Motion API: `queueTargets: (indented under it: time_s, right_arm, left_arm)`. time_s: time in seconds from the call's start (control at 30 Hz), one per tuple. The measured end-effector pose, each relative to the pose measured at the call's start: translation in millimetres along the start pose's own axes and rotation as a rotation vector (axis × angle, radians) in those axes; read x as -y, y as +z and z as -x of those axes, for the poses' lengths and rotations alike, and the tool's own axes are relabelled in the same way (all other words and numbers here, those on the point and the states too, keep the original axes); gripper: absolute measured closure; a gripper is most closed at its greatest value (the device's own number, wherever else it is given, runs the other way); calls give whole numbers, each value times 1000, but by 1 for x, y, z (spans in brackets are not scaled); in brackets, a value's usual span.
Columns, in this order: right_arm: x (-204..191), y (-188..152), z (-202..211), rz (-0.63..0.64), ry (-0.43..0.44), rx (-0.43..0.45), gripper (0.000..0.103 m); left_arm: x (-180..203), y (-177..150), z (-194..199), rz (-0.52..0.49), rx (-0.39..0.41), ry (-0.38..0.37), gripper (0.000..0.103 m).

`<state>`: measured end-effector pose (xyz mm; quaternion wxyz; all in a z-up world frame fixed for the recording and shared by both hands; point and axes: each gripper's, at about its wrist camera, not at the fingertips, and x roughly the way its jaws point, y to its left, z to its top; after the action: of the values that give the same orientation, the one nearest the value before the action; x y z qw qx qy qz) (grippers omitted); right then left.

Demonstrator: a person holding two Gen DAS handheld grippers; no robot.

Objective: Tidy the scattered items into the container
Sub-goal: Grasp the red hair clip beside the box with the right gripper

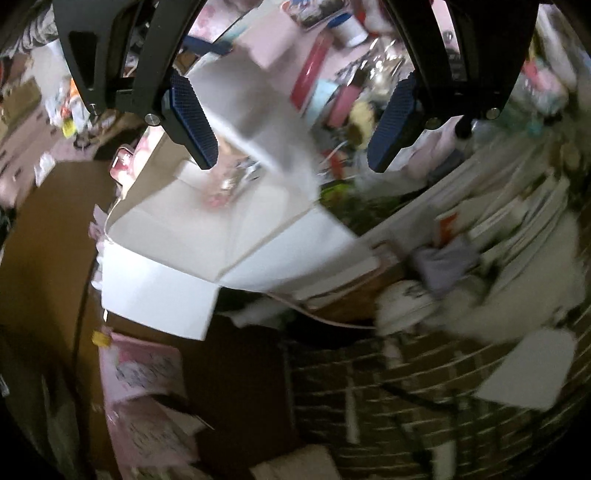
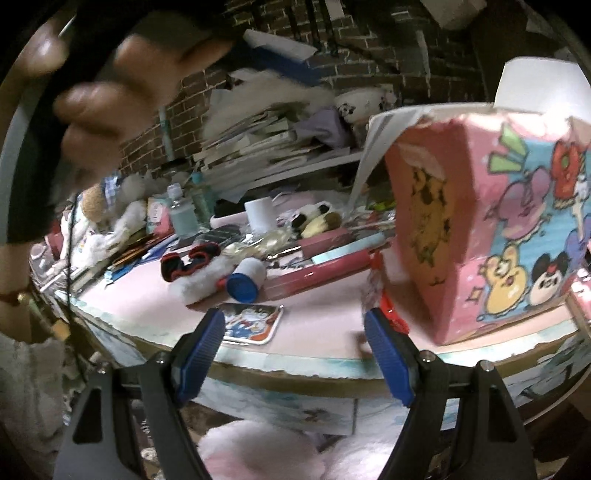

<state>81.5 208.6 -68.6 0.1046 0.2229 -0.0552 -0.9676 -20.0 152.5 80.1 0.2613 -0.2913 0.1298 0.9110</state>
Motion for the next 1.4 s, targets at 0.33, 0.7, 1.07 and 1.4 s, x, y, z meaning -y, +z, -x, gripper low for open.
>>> queueTargets:
  time_s: [0.33,0.7,1.07,1.4]
  right_arm:
    - [14,9,-14,63,-157,12,49]
    - [23,9,-46,55,-182,-78,69]
    - [11,3,-40,80,-185,-63,78]
    - [0,1,-31,88,-161,-78,78]
  left_arm:
    - [-63,-80,28,205,42,195,22]
    - [-87,-135,14,354,-41,171,22]
    - [-92,-138,17,376,-35,166,22]
    - [-95,-139,19,387,-38,166,22]
